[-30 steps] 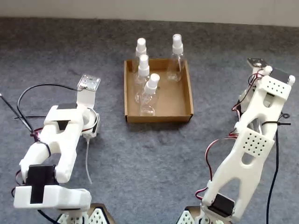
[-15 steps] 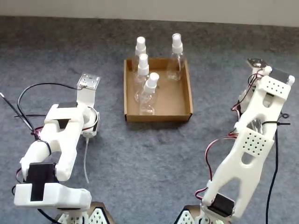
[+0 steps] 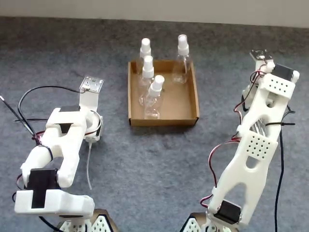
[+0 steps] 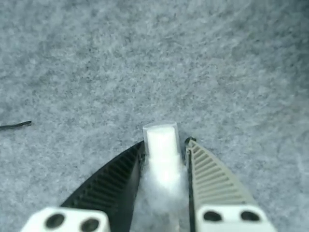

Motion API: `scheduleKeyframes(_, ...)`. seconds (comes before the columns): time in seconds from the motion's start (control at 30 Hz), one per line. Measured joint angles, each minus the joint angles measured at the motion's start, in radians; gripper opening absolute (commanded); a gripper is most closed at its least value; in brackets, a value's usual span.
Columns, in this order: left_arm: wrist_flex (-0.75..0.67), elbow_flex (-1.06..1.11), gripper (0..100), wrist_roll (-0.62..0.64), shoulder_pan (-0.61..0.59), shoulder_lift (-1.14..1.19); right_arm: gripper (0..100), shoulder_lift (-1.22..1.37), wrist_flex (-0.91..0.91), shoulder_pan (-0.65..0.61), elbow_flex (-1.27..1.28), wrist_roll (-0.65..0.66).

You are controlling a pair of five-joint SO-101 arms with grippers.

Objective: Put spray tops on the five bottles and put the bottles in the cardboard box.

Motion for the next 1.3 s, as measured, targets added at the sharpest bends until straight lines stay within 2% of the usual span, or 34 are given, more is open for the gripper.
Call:
scheduleKeyframes(0.33, 0.000, 0.000, 10, 0.000, 0.000, 0.000, 28.0, 0.000, 0.000, 0.021, 0.081, 0.041)
scheduleKeyframes(0.6, 0.000, 0.000, 10, 0.000, 0.000, 0.000, 8.0, 0.000, 0.000, 0.021, 0.081, 0.041)
scheduleKeyframes(0.8, 0.000, -0.015, 10, 0.006, 0.000, 0.002, 6.3, -0.012, 0.000, 0.025, 0.077, 0.040)
scheduleKeyframes(0.93, 0.005, -0.081, 10, 0.003, -0.002, 0.006, 0.2, -0.114, 0.000, 0.031, 0.048, -0.069)
scheduleKeyframes(1.07, 0.127, -0.250, 10, 0.012, -0.012, 0.006, 0.5, -0.304, 0.000, 0.028, 0.040, -0.233)
scheduleKeyframes(1.3, 0.509, -0.726, 10, 0.069, 0.023, 0.006, 0.4, -0.620, 0.002, -0.086, 0.040, -0.459)
